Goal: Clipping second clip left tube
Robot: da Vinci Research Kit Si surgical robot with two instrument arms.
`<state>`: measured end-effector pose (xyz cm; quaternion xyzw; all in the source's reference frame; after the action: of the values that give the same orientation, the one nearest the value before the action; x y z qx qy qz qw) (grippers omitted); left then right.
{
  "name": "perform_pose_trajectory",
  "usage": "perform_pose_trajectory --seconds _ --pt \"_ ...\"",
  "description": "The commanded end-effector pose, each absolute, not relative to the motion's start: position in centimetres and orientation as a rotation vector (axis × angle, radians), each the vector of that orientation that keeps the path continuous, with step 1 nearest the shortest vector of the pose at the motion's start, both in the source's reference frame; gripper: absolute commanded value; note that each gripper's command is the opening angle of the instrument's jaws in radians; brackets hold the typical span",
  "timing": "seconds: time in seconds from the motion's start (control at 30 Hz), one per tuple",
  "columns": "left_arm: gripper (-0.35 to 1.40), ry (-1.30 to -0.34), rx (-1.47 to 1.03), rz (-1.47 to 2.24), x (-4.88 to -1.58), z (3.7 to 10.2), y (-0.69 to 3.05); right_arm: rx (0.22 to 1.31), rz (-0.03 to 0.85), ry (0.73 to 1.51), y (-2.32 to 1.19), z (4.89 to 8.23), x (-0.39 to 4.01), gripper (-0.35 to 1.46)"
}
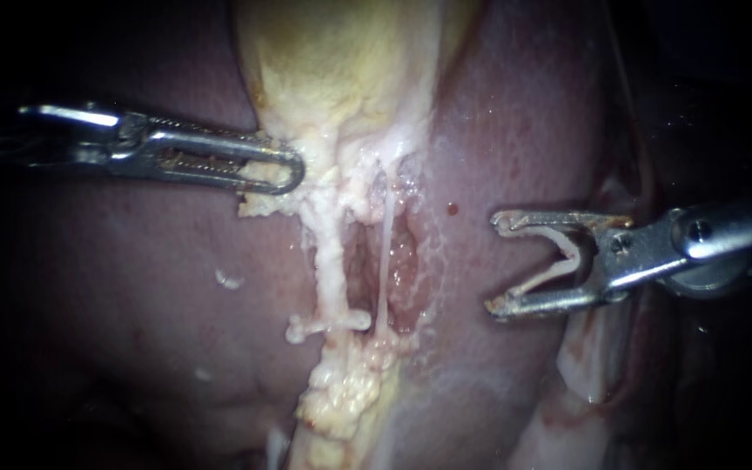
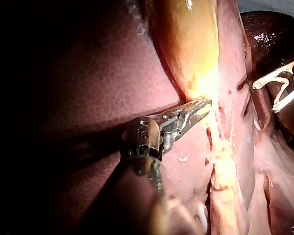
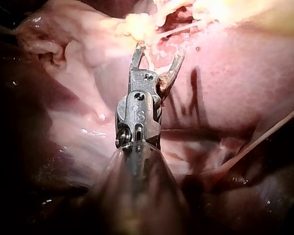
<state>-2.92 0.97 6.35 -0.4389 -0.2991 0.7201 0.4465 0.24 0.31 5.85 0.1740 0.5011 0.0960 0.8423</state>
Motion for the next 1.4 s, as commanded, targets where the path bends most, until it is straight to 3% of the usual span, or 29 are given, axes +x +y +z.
perform_pose_trajectory --seconds 0.03,0.47,0.7,0.93,1.4 --pt "-0.35 -0.745 -1.088 1.783 -2.90 6.32 0.98 0.368 0.202 1.059 0.31 5.85 0.25 0.50" --pt "-0.35 -0.724 -1.093 1.737 -2.27 5.75 1.32 0.394 0.186 1.070 0.30 5.85 0.28 0.50" --pt "-0.35 -0.721 -1.092 1.736 -2.28 5.74 1.30 0.440 0.155 1.087 0.29 5.85 0.44 0.50" --pt "-0.35 -0.718 -1.091 1.735 -2.31 5.72 1.27 0.552 0.196 1.103 0.18 5.97 0.79 0.49" --pt "-0.35 -0.713 -1.090 1.734 -2.35 5.72 1.24 0.721 0.278 1.181 0.09 6.62 1.41 0.48"
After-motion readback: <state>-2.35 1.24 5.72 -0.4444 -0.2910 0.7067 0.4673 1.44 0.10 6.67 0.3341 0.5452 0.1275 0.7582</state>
